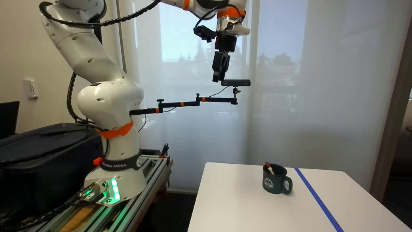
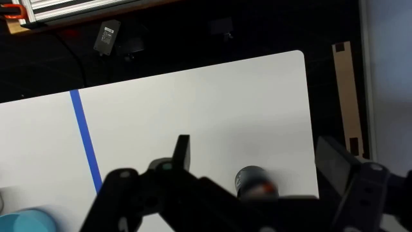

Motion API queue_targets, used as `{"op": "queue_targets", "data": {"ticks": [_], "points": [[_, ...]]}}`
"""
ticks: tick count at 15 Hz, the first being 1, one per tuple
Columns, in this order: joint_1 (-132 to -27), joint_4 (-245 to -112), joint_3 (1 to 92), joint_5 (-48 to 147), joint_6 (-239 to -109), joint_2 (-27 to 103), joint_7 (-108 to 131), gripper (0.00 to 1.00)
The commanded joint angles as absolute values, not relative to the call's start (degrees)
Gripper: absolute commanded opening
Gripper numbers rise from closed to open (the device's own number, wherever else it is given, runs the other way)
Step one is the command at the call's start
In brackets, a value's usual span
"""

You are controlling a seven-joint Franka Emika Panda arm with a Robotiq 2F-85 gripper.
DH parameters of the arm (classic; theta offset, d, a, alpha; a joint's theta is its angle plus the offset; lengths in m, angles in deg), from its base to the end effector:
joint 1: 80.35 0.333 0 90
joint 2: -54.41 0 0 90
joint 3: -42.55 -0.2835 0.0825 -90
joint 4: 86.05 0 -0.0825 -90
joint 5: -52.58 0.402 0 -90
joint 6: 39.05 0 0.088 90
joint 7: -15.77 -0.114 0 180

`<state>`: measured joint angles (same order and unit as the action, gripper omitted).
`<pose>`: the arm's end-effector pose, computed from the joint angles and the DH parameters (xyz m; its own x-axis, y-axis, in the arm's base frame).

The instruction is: Remove the marker from the cup and put it on the table inside the blue border

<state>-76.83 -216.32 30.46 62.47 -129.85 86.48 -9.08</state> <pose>0.3826 0.1347 0.5113 0.9659 -0.2111 -0.1499 -0.2129 -0.9771 0.0043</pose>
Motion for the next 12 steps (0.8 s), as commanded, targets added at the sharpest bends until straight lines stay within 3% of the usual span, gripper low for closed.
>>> {"op": "queue_targets", "data": {"ticks": [1,12], "points": [[-77.8,-216.4,29.7,62.3,-132.8,85.2,-11.1,1.00],[-80.1,-212.6,31.8,63.5,-156.8,64.9,-25.5,1.00]]}}
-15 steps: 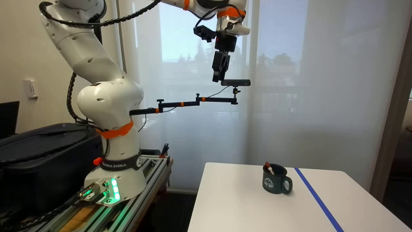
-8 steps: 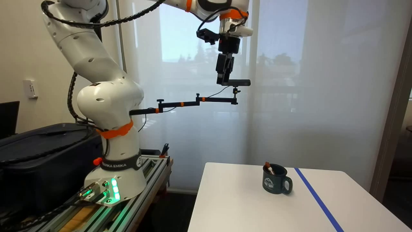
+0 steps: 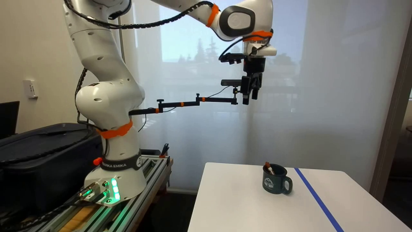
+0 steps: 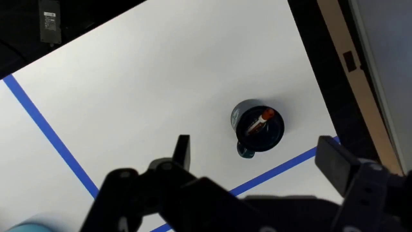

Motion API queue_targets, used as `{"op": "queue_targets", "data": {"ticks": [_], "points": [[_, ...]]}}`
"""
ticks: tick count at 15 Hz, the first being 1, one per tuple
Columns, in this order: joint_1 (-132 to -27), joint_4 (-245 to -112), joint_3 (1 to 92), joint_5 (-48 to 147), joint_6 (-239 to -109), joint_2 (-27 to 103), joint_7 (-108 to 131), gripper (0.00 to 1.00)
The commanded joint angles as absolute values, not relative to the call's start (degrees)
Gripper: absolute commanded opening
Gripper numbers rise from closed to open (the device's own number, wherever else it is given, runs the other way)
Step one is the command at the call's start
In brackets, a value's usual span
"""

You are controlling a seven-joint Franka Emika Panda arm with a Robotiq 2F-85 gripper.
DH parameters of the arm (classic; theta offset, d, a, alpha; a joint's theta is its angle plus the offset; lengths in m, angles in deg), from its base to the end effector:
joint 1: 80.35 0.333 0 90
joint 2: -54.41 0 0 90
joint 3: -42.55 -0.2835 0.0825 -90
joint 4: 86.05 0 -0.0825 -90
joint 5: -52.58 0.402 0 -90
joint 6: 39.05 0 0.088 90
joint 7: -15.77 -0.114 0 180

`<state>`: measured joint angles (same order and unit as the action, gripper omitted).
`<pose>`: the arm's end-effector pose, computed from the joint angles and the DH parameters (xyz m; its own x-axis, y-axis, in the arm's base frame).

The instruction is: Remove the marker from the cup and put it on the table inside the blue border

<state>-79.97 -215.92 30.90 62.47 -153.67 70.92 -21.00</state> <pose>0.4783 0.1153 0.4299 0.8727 -0.4858 -0.0483 -0.4882 -0.8681 -0.0894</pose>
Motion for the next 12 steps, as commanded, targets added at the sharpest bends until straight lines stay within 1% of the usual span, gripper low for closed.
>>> {"op": "queue_targets", "data": {"ticks": [1,4,12], "points": [[-80.0,-211.9,32.3,63.7,-158.2,62.7,-26.9,1.00],[-79.2,-209.2,34.3,65.4,-160.2,57.0,-29.3,1.00],[-78.3,-201.0,37.6,72.7,-160.2,43.7,-29.8,1.00]]}}
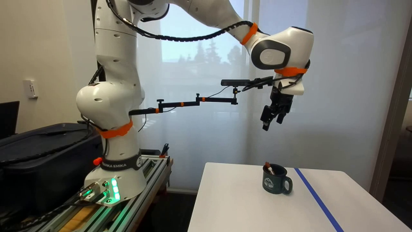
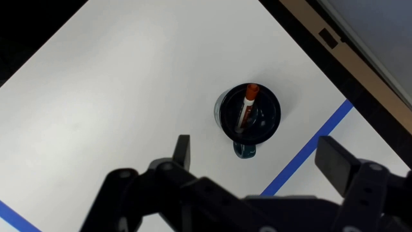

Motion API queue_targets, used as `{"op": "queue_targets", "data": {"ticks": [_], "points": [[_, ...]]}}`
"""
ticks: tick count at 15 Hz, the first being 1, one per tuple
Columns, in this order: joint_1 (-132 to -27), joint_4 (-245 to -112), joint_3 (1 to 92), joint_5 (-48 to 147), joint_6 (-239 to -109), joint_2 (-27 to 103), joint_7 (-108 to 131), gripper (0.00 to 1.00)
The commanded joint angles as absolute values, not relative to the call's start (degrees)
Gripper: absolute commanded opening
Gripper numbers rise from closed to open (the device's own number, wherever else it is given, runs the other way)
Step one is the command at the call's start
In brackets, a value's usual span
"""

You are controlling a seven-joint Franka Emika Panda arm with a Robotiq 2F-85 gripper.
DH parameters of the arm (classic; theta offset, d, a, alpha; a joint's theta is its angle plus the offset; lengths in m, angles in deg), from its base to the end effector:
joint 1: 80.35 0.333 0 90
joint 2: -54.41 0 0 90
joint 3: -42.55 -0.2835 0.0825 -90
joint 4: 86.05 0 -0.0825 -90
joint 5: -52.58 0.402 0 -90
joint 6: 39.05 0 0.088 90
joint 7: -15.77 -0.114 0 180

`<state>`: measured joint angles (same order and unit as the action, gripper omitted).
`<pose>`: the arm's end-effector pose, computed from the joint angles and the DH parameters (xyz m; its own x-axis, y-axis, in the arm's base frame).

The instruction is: Remove the marker from the cup and put it on the table inside the blue border

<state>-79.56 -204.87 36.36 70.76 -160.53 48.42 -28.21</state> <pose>0.5653 0.0850 0.3283 0.6735 -0.6980 -0.2435 -0.7362 -0.6629 -0.1360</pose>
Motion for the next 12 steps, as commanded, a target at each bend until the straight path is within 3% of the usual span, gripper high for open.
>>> {"op": "queue_targets", "data": {"ticks": [1,12], "points": [[-78.1,-200.3,37.9,72.6,-160.4,42.0,-30.2,1.00],[-77.0,-191.9,38.2,74.9,-160.1,27.8,-28.7,1.00]]}}
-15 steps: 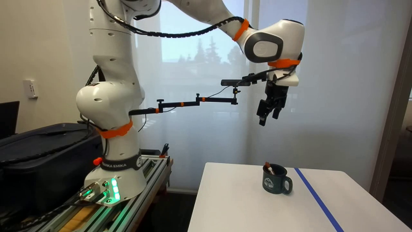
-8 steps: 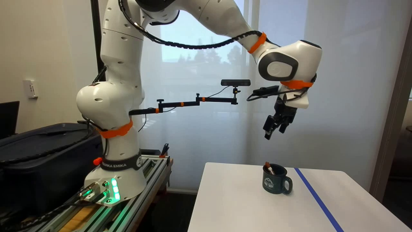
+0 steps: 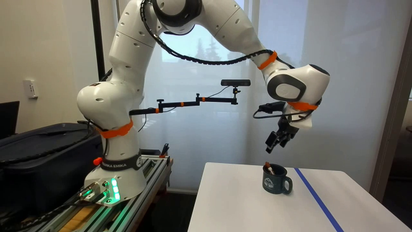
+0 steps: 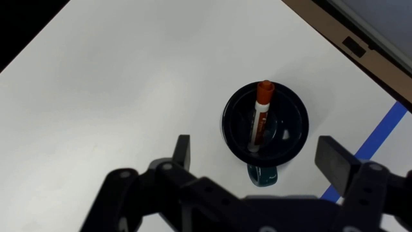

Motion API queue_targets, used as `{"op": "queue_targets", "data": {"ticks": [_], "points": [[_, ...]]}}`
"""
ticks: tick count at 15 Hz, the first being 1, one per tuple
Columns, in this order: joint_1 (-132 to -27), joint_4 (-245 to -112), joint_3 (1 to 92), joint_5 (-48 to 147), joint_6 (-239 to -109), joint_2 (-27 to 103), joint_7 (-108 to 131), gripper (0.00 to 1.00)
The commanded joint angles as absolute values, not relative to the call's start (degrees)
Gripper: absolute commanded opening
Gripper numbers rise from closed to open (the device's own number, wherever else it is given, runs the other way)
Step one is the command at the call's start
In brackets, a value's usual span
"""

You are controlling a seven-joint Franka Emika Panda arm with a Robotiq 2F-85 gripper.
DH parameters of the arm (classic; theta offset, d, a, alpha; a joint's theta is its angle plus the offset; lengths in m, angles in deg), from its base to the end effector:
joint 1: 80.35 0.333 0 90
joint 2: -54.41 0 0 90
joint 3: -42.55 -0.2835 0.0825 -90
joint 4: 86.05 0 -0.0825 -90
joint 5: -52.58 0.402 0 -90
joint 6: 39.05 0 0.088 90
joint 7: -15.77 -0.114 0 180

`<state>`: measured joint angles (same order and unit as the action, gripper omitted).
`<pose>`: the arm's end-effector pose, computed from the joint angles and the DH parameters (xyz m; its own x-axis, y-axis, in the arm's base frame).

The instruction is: Remove the marker from the cup and put it on the table inside the blue border

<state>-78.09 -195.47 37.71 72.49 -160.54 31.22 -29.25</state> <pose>0.5992 0.0917 0.2245 0.6035 -0.7138 -0.3553 -0.7735 -0.6324 -0.0435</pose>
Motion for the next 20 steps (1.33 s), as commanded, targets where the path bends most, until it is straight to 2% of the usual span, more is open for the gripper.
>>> {"op": "queue_targets", "data": {"ticks": [1,20], "points": [[-76.8,-191.1,38.1,75.2,-160.2,26.7,-28.5,1.00],[-74.6,-179.0,37.7,75.6,-164.4,10.8,-26.9,1.00]]}}
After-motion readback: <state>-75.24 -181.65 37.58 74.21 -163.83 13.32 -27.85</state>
